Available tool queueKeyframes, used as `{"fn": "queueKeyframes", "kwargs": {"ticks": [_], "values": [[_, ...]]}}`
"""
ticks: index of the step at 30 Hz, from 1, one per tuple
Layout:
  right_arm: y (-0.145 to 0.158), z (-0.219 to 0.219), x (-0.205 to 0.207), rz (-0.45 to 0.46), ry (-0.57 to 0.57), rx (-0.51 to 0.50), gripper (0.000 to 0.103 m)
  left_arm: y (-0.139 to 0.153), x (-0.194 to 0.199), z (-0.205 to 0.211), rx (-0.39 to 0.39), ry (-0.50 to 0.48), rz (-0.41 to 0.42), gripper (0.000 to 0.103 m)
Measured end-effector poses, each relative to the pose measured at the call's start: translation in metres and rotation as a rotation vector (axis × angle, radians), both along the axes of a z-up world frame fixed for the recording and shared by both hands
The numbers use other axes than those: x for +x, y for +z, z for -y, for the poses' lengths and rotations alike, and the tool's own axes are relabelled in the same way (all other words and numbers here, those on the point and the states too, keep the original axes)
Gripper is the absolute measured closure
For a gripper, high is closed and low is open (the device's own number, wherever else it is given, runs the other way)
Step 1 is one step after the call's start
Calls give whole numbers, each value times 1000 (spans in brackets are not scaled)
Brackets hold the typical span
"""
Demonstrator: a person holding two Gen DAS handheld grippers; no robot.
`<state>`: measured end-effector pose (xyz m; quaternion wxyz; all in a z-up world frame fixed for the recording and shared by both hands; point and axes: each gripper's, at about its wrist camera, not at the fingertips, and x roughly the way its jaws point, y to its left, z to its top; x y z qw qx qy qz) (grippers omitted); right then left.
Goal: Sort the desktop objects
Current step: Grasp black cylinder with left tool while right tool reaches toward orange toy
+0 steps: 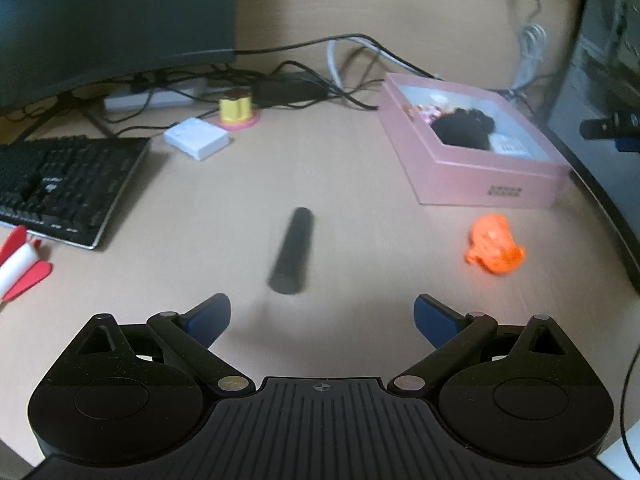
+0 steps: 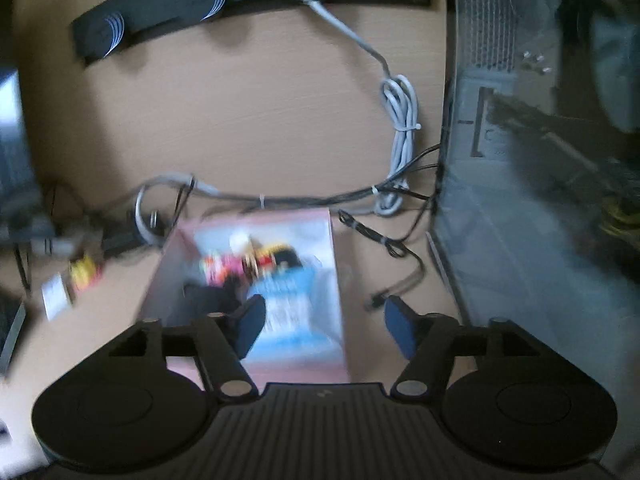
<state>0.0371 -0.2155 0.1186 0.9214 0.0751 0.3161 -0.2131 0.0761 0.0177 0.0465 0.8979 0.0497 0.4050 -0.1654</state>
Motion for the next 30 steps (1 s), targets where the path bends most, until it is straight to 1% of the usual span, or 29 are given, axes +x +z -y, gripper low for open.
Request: {"fn": "queueKeyframes", "kwargs": {"ticks": [2,5,8,11,12,13,14,15,17,20,22,23,24,25,27,30], "values": [[-9,-20,-15,-6,41,-46,19,-4,-5,7,5,-13,0,2],[-25,-46,-29,-31,110,-51,13,-9,-12,15,16,-30,-5,2],[-46,-71,-38,-79,176,-54,9,-6,-16,18,20,-35,8,2],[-60,-96,-45,-104,227,-86,7,-2,-18,15,18,-19,33,2],[-62,-103,-48,-104,240,-94,7,-1,-17,14,17,-11,38,5],[-64,-107,-50,-101,247,-92,6,-1,-16,12,18,-3,40,8],[-65,-109,-52,-94,247,-83,4,-2,-13,10,24,7,38,22],[-66,-111,-54,-87,242,-70,3,-3,-10,9,30,16,33,31],[-64,-112,-56,-78,225,-44,3,-5,-2,5,35,47,21,32],[-64,-109,-61,-79,193,-23,1,-7,12,2,54,68,42,35],[-68,-108,-64,-95,174,-16,1,-10,23,4,77,66,52,42],[-70,-107,-65,-103,164,-14,1,-13,29,5,89,60,49,50],[-71,-107,-66,-111,156,-11,1,-15,34,7,99,56,46,55],[-73,-106,-68,-117,147,-7,1,-17,38,8,106,51,42,57],[-74,-106,-72,-124,137,0,1,-20,45,11,118,38,37,67],[-77,-107,-75,-135,129,2,1,-22,48,13,121,19,32,78]]}}
